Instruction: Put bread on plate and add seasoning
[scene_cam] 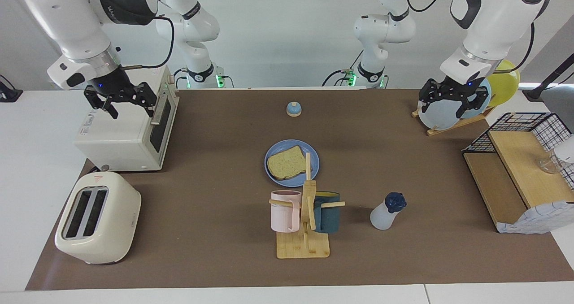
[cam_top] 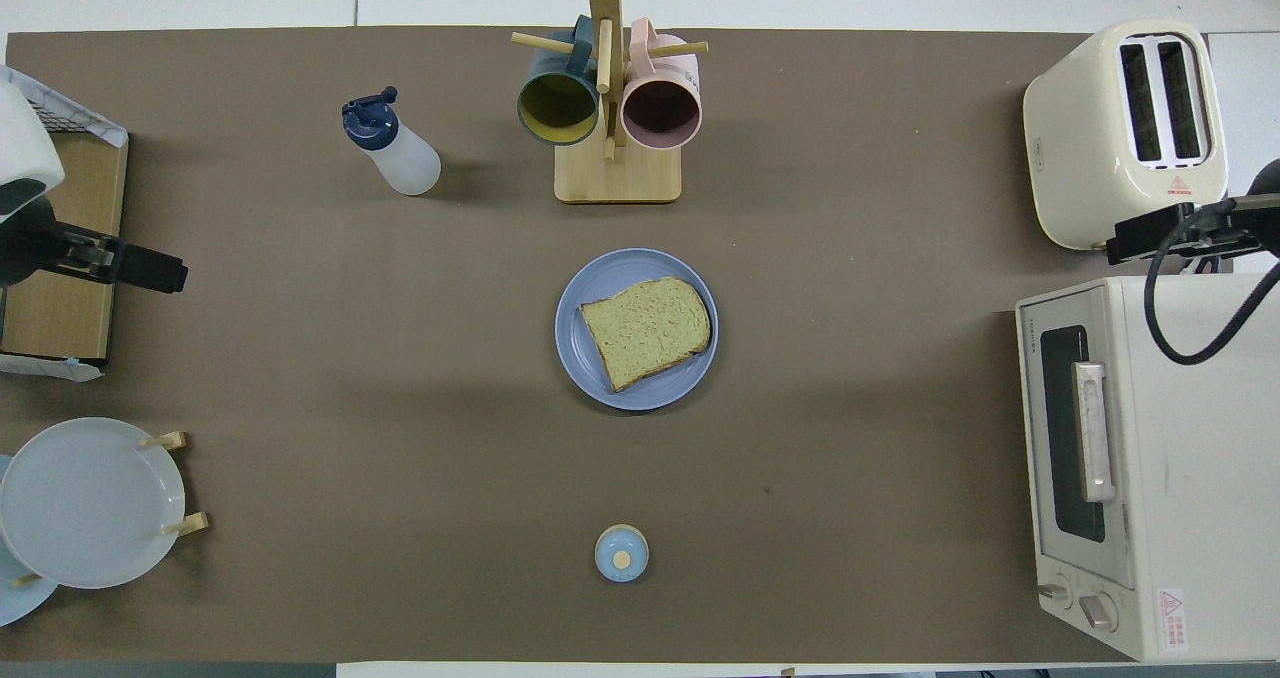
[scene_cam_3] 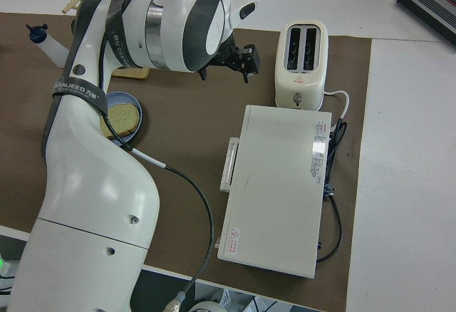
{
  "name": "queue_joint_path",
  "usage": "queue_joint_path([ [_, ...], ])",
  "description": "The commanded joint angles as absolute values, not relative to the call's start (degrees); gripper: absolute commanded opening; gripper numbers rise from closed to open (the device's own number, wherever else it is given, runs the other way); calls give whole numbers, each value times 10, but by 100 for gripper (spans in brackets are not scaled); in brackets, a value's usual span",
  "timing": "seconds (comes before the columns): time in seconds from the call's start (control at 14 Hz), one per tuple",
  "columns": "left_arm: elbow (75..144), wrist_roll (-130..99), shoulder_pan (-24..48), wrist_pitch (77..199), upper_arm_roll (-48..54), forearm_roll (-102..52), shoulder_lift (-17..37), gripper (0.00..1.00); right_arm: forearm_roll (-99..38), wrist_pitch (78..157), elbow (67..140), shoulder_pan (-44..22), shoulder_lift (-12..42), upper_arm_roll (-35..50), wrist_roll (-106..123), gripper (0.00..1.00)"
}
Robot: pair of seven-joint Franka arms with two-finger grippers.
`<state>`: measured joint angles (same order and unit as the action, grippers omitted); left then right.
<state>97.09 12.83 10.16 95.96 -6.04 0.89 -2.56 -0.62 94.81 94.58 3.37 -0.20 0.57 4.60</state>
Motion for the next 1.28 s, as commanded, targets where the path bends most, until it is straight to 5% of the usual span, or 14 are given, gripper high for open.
queue_joint_path([
  [0.0, 975, 130, 77, 950, -62, 8, -35, 100, -11, 946, 948, 40, -5, 9, 56, 100],
  [0.14, 955, 127, 21, 930, -1, 5, -26, 100, -11, 946, 948, 40, -5, 9, 56, 100],
  [0.5, 888, 56, 25, 827, -3, 6, -16, 100, -11, 946, 948, 40, -5, 9, 55, 100],
  [0.93, 940, 4, 25, 886, -9, 4, -23, 100, -11, 946, 948, 40, -5, 9, 55, 100],
  [1.21, 896, -1, 23, 859, -12, -15, -4, 100, -11, 946, 948, 40, -5, 9, 55, 100],
])
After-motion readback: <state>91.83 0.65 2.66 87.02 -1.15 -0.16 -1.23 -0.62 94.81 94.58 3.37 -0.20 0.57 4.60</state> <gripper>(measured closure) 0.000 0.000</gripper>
